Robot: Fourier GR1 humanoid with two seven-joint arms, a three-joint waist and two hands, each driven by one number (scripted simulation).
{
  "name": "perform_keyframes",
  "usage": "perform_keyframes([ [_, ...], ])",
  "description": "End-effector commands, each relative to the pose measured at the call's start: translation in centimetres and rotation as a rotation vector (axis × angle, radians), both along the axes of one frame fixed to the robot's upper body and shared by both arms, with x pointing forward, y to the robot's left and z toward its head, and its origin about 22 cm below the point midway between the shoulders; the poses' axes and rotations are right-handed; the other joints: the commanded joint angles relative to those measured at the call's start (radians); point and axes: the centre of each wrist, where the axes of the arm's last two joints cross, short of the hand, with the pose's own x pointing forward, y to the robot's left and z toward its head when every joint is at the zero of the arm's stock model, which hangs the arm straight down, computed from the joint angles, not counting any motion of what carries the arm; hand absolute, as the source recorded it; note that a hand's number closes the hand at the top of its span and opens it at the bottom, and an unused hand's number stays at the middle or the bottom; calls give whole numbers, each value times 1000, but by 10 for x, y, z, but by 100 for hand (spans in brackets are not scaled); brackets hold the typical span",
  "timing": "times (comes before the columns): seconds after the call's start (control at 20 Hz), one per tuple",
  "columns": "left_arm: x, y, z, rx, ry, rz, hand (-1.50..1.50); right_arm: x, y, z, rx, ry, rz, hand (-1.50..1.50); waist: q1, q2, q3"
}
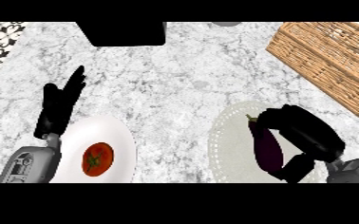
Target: Pick the eggplant from the placemat and place it in the basket
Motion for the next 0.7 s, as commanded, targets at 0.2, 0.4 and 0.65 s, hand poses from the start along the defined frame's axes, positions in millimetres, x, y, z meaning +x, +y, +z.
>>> perform_keyframes([
  [0.2,-2,10,7,-6,6,21,0,-24,-9,80,454,53,-27,150,-18,-6,-1],
  [0.4,6,-3,8,-4,4,-7,0,-34,-34,143,518,-6,-66,150,-10,1,-1],
  [0.65,-8,3,-4,7,-4,-2,0,-37,-54,216,574,-43,-170,150,22,3,-1],
])
